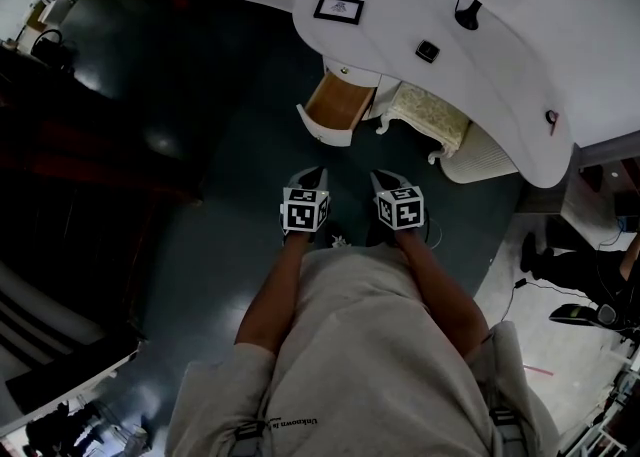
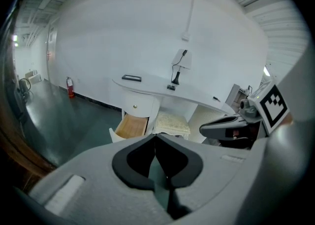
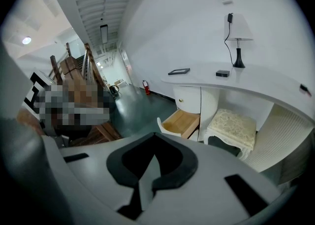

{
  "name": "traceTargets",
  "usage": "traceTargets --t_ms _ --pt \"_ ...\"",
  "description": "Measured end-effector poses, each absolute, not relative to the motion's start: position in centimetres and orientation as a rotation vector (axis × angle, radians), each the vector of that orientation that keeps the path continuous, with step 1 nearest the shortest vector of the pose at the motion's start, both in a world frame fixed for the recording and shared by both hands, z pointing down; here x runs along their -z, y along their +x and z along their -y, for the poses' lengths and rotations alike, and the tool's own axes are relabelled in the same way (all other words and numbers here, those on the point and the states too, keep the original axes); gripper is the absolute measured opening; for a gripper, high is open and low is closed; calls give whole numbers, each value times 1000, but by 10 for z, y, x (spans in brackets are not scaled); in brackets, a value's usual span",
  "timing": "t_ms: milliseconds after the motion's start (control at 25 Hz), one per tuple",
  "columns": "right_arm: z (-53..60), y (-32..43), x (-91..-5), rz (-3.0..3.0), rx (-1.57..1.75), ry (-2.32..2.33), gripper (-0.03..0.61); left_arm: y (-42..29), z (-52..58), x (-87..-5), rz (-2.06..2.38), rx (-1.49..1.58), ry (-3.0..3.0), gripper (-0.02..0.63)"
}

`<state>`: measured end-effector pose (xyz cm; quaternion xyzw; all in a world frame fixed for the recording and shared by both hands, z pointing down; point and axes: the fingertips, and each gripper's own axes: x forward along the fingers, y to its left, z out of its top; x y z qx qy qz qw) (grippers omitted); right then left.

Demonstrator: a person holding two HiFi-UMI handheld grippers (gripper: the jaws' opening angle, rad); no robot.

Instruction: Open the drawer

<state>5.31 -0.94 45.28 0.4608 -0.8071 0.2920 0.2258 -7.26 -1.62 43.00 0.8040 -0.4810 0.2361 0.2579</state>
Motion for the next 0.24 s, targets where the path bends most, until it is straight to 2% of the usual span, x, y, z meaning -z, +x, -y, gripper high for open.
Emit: traceTargets --t_ms 240 --pt "10 54 -450 2227 -787 1273 15 -74 14 -433 1298 -650 2172 11"
